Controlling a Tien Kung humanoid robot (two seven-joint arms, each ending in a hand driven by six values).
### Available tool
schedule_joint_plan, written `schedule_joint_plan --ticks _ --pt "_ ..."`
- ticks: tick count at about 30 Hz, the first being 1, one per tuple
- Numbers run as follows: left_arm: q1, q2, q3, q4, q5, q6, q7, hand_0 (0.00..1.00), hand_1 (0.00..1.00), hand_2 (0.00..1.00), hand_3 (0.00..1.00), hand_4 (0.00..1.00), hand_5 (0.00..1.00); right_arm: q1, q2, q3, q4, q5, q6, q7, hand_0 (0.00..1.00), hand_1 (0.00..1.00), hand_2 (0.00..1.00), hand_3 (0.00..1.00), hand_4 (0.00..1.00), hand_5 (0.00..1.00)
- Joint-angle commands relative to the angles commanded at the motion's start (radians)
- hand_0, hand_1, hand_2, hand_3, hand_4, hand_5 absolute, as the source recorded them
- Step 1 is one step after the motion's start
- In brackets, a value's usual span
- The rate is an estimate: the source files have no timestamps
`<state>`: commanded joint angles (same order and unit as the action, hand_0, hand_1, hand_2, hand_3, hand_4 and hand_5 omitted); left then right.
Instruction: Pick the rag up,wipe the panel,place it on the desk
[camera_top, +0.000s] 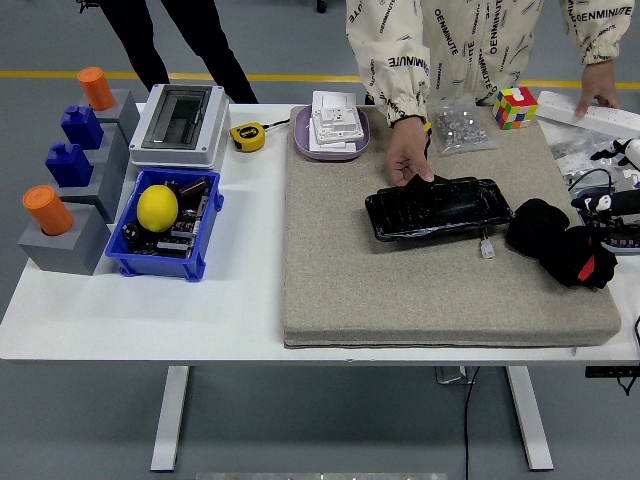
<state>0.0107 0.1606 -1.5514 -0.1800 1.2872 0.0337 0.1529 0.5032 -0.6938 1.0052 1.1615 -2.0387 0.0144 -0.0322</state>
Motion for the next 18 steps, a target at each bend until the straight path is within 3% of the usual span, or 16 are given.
schedule_joint_plan --ticks 8,18 --pt "0.000 0.000 0.000 0.000 0.001 0.000 0.000 0.640 0.689 0.722 0.564 0.593 0.468 0.006 0.016 -0.033 -0.013 -0.025 0.024 -0.017 0.764 0.719 0.793 0.770 0.998 0.643" --pt "0.001 0.001 -0.002 0.000 0.002 0.000 0.000 0.639 0.689 0.724 0.565 0.592 0.467 0.021 0.075 -0.026 -0.031 -0.035 0.046 -0.046 0.775 0.725 0.803 0.779 0.998 0.657"
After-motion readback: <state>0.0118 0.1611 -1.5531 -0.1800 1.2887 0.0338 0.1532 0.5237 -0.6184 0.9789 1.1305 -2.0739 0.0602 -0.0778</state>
